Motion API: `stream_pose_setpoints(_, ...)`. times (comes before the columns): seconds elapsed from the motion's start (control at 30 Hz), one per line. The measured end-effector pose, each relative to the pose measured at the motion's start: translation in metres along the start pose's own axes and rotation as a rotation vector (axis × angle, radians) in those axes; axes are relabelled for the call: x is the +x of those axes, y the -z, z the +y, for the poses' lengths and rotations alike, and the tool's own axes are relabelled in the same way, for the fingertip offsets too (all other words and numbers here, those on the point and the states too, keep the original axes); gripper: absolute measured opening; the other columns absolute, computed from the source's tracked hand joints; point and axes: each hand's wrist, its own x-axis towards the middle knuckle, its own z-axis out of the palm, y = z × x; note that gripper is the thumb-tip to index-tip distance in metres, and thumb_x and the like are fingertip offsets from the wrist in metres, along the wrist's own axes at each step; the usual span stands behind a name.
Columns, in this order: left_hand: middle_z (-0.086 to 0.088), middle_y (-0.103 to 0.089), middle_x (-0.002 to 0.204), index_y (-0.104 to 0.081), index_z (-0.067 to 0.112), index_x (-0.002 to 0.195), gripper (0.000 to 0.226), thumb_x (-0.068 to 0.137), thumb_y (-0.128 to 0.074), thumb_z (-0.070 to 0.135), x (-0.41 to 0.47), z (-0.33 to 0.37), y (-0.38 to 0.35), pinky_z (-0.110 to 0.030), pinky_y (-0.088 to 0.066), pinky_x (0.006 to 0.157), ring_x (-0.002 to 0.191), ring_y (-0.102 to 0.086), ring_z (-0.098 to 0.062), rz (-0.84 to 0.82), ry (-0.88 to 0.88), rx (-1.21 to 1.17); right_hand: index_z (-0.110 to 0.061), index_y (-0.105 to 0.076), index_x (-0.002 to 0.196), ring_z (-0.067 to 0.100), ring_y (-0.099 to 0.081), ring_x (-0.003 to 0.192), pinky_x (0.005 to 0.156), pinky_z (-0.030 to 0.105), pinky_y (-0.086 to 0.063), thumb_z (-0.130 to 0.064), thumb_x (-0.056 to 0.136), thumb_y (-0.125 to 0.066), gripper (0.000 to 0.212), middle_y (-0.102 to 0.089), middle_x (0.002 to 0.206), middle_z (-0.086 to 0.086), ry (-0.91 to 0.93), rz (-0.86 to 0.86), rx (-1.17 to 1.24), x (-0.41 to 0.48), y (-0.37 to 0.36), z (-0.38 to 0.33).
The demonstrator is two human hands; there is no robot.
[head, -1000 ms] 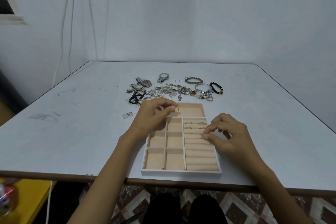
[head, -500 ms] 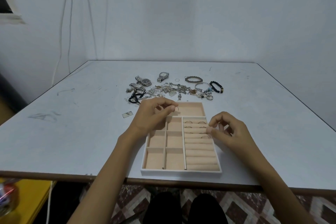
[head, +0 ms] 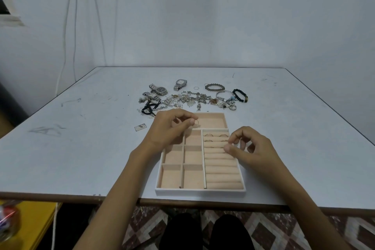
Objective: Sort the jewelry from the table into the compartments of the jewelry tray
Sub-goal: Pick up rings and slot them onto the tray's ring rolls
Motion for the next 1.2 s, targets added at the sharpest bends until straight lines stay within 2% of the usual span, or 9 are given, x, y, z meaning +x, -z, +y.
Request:
stream_pose_setpoints(0.1, 0.004, -0.074, 0.089, -0.075, 0.022, 0.098, 0.013, 0.087, -0.069, 0.02, 0.0, 0.0, 0.0, -0.034, -0.052, 0.079, 0.084, -0.064, -0.018, -0.005, 0.019, -0.005, -0.028, -0.064, 0.091, 0.002, -0.057, 0.082, 0.067, 0.012, -0.039, -0.034, 0.087, -0.055, 0.012, -0.063, 0.09, -0.016, 0.0, 0.06, -0.058, -0.002, 0.002, 0.001)
stream_pose_setpoints(0.17, 0.005, -0.073, 0.088, -0.074, 0.022, 0.099, 0.014, 0.087, -0.069, 0.019, -0.002, 0.004, 0.0, -0.033, -0.051, 0.08, 0.08, -0.063, -0.013, -0.007, 0.033, -0.02, -0.03, -0.062, 0.108, -0.002, -0.054, 0.104, 0.087, 0.019, -0.043, -0.033, 0.091, -0.046, 0.024, -0.061, 0.112, -0.016, -0.006, 0.076, -0.215, -0.005, 0.003, 0.006)
stream_pose_setpoints(0.23, 0.005, -0.073, 0.089, -0.074, 0.022, 0.1, 0.015, 0.086, -0.069, 0.018, -0.002, 0.008, 0.0, -0.032, -0.051, 0.081, 0.078, -0.061, -0.007, -0.015, 0.035, -0.026, -0.025, -0.054, 0.131, 0.005, -0.039, 0.131, 0.111, 0.026, -0.027, -0.028, 0.099, -0.043, 0.034, -0.048, 0.14, -0.01, -0.059, 0.005, -0.394, -0.008, 0.003, 0.008)
stream_pose_setpoints(0.3, 0.006, -0.074, 0.092, -0.074, 0.021, 0.099, 0.014, 0.086, -0.069, 0.017, -0.002, 0.013, 0.0, -0.031, -0.051, 0.081, 0.081, -0.063, -0.006, -0.034, 0.017, -0.029, -0.021, -0.036, 0.147, 0.008, -0.017, 0.145, 0.118, 0.026, -0.006, -0.03, 0.102, -0.035, 0.045, -0.026, 0.156, -0.006, -0.127, -0.112, -0.566, -0.009, 0.001, 0.009)
stream_pose_setpoints(0.47, 0.012, -0.073, 0.09, -0.075, 0.016, 0.096, 0.012, 0.085, -0.069, 0.016, -0.006, 0.028, -0.003, -0.021, -0.049, 0.082, 0.088, -0.065, -0.003, -0.153, -0.05, -0.041, -0.021, -0.013, 0.154, 0.013, 0.0, 0.149, 0.119, 0.031, 0.004, -0.043, 0.101, -0.006, 0.058, -0.005, 0.162, 0.0, -0.148, -0.238, -0.772, -0.007, -0.003, 0.006)
stream_pose_setpoints(0.63, 0.009, -0.073, 0.089, -0.076, 0.013, 0.096, 0.014, 0.085, -0.07, 0.018, -0.013, 0.041, -0.005, -0.016, -0.047, 0.078, 0.086, -0.065, -0.005, -0.343, -0.189, 0.029, -0.021, -0.011, 0.154, 0.016, -0.001, 0.149, 0.119, 0.033, 0.002, -0.053, 0.069, 0.024, 0.097, -0.004, 0.162, 0.003, -0.094, -0.246, -0.906, -0.008, -0.003, 0.01)
stream_pose_setpoints(0.87, 0.018, -0.072, 0.088, -0.075, 0.028, 0.094, 0.013, 0.088, -0.065, 0.032, -0.013, 0.05, -0.004, -0.006, -0.026, 0.087, 0.084, -0.061, 0.001, -0.373, -0.374, 0.395, -0.022, -0.013, 0.154, 0.015, -0.002, 0.149, 0.119, 0.032, 0.002, -0.054, 0.068, 0.022, 0.098, -0.006, 0.162, 0.001, -0.102, -0.229, -0.879, -0.008, -0.004, 0.007)
stream_pose_setpoints(1.1, 0.017, -0.07, 0.09, -0.073, 0.037, 0.095, 0.021, 0.089, -0.055, 0.045, -0.015, 0.05, -0.006, -0.027, -0.03, 0.084, 0.091, -0.056, -0.003, -0.425, -0.397, 0.525, -0.023, -0.011, 0.154, 0.013, 0.0, 0.149, 0.119, 0.031, 0.003, -0.055, 0.074, 0.019, 0.091, -0.005, 0.162, -0.001, -0.106, -0.226, -0.882, -0.008, -0.004, 0.011)
stream_pose_setpoints(1.2, 0.015, -0.069, 0.09, -0.074, 0.037, 0.096, 0.021, 0.088, -0.055, 0.044, -0.015, 0.05, -0.007, -0.03, -0.031, 0.083, 0.091, -0.056, -0.004, -0.435, -0.382, 0.548, -0.024, -0.011, 0.154, 0.012, 0.001, 0.149, 0.119, 0.031, 0.004, -0.049, 0.084, 0.005, 0.075, -0.004, 0.162, -0.002, -0.131, -0.233, -0.848, -0.008, -0.004, 0.009)
